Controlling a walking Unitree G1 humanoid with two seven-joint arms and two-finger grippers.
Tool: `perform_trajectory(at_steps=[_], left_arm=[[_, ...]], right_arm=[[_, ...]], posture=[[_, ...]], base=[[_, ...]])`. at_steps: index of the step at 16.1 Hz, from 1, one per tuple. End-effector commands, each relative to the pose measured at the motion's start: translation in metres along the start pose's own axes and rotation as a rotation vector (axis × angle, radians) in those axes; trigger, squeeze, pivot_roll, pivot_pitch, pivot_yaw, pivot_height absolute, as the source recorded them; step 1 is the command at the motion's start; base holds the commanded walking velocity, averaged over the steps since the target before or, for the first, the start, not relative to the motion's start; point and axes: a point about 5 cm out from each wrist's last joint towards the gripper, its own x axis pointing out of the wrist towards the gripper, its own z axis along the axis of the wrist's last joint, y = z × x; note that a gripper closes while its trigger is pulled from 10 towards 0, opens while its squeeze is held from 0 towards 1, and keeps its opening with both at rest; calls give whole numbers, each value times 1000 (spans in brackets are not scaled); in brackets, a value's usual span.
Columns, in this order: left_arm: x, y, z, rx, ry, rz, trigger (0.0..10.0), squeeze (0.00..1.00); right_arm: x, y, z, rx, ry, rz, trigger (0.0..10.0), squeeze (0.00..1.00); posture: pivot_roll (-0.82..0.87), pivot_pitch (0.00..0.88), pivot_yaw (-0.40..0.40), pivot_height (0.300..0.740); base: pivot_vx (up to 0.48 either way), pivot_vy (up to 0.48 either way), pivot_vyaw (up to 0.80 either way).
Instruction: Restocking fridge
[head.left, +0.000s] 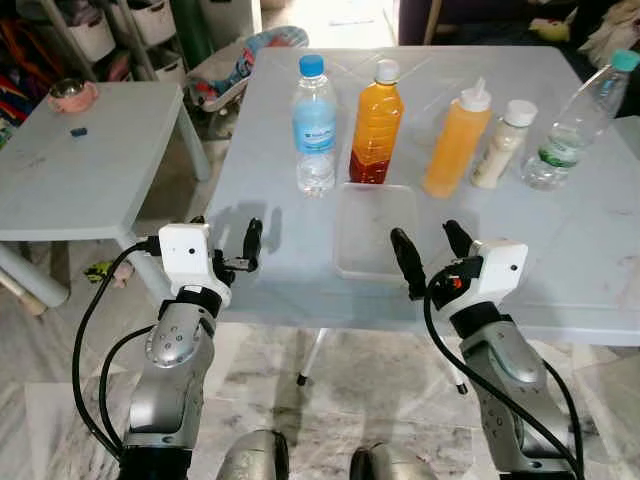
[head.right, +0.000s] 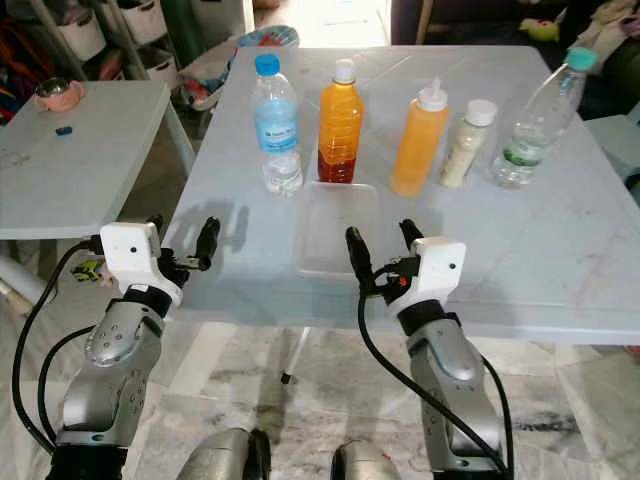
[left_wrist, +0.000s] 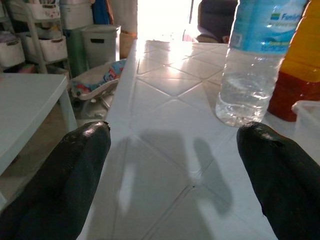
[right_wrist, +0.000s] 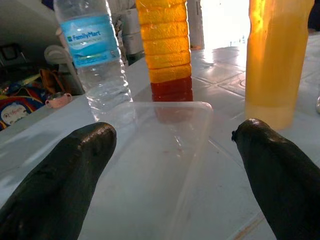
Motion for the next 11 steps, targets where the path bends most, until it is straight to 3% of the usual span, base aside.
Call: perform_trajectory(at_steps=[1, 6, 11], left_arm=[[-2, 5, 1, 17, -3, 17, 10000, 0], [-2, 3, 0, 16, 0, 9, 10000, 0], [0, 2, 1, 20, -3, 6, 10000, 0]], right_arm=[[-1, -4, -3, 16, 15, -16, 10000, 0], [-9, 1, -10, 50, 36, -36, 10000, 0], [-3, 3, -17, 131, 55, -46, 10000, 0]], posture=[[-13, 111, 48, 740], [-16, 117, 49, 740], [-9, 118, 50, 740]], base=[[0, 0, 0], [0, 0, 0], [0, 0, 0]])
